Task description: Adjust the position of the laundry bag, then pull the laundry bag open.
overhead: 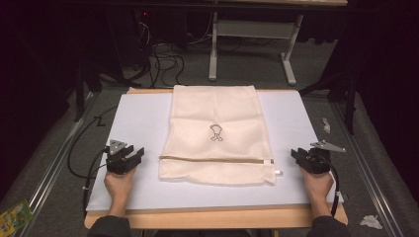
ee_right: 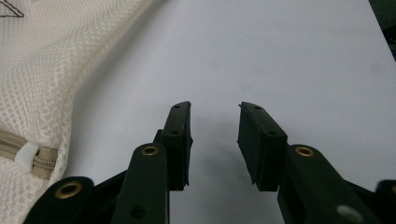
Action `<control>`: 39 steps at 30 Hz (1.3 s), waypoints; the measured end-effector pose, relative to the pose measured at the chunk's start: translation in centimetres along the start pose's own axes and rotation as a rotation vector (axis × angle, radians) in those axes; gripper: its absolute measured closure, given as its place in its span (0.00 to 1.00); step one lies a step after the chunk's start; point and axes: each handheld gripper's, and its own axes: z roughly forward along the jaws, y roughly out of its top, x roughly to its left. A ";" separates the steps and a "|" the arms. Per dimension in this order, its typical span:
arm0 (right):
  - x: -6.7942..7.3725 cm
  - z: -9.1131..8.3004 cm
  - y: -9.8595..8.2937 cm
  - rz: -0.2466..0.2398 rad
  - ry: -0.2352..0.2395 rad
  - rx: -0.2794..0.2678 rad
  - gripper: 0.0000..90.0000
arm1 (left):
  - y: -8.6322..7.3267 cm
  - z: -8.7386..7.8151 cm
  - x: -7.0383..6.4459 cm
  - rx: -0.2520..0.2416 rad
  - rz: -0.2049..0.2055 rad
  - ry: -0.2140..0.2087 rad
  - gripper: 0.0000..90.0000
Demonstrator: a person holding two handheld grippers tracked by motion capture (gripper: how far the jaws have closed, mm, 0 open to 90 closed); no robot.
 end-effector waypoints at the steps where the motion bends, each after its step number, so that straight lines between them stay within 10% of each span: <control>1: 0.1 0.0 0.0 -0.004 -0.004 0.002 0.71 | 0.0 0.0 -0.1 -0.002 0.011 0.003 0.58; 39: 0.4 -0.1 -0.3 -0.019 -0.056 -0.027 0.61 | -0.2 -0.1 -0.4 -0.009 0.035 0.006 0.52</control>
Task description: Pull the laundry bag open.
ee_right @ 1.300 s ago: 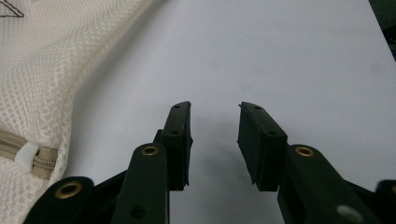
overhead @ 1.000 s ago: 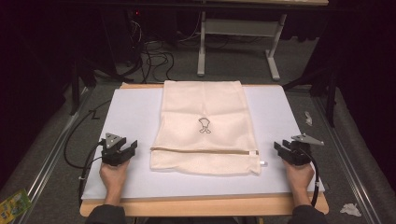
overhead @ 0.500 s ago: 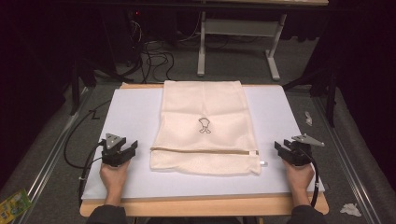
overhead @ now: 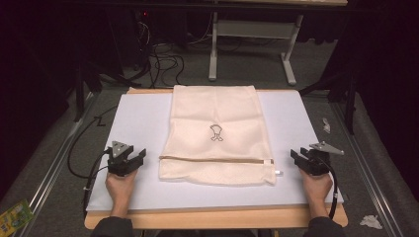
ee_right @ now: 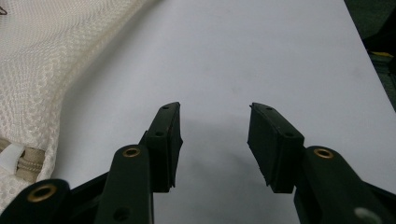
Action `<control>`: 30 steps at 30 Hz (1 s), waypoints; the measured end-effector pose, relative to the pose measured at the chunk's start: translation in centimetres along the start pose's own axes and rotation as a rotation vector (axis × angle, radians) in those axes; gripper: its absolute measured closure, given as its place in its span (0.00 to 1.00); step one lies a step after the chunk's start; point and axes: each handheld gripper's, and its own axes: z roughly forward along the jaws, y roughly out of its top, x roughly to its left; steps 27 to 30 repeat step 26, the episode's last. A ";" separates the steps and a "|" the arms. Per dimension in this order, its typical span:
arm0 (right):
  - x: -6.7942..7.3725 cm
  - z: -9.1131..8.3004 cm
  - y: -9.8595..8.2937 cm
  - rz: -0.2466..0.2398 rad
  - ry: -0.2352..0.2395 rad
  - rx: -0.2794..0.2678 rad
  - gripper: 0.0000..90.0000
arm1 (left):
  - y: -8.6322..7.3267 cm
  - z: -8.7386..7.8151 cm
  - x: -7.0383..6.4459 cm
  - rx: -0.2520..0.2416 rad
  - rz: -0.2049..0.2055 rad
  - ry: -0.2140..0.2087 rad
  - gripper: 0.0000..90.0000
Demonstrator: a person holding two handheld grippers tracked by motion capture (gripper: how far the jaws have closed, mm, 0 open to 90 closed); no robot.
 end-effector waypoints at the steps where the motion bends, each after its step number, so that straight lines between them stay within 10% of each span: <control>1: 0.0 0.0 0.0 0.000 0.000 0.000 0.61 | 0.0 0.0 0.0 0.001 0.001 -0.002 0.52; 30: 0.2 0.2 0.1 -0.017 -0.006 0.018 0.59 | 0.1 0.2 0.1 0.020 -0.001 -0.007 0.50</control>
